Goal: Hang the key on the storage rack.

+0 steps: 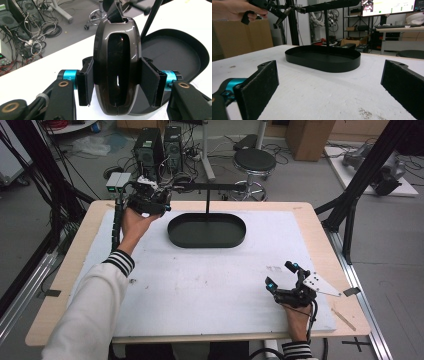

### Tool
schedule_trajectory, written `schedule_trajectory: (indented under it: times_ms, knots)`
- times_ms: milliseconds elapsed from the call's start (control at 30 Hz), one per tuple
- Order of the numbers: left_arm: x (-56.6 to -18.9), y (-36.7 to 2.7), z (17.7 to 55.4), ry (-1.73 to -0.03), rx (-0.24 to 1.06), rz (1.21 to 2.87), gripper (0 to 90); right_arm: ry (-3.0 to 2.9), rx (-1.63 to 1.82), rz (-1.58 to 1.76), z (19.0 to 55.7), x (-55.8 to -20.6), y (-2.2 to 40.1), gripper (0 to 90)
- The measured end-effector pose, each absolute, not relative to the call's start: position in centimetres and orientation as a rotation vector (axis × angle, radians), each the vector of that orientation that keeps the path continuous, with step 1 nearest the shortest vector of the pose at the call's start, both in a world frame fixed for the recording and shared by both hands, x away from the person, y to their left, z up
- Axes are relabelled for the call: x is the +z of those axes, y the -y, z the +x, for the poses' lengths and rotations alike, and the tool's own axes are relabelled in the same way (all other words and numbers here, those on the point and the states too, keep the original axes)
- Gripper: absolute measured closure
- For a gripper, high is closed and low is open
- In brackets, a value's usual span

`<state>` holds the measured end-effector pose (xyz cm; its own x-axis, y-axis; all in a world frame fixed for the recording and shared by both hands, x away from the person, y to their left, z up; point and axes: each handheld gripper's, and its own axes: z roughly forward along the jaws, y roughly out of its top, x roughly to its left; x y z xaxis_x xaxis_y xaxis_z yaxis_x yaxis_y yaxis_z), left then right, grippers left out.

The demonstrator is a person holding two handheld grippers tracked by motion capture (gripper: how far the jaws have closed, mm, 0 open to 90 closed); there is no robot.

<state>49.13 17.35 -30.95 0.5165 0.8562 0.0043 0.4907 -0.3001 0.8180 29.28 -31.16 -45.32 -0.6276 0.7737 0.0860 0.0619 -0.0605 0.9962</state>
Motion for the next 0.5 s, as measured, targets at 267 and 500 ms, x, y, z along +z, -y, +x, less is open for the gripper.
schedule_trajectory:
  times_ms: [267,500]
  knots:
    - [-32.8,-17.4,49.4,-1.126,0.573,2.005,48.8,-1.688,1.743,0.895,29.3,-45.3,31.2,0.3]
    - [-34.5,-17.3,49.8,-1.149,0.538,1.983,48.7,-1.687,1.745,0.895,29.3,-45.3,31.2,0.3]
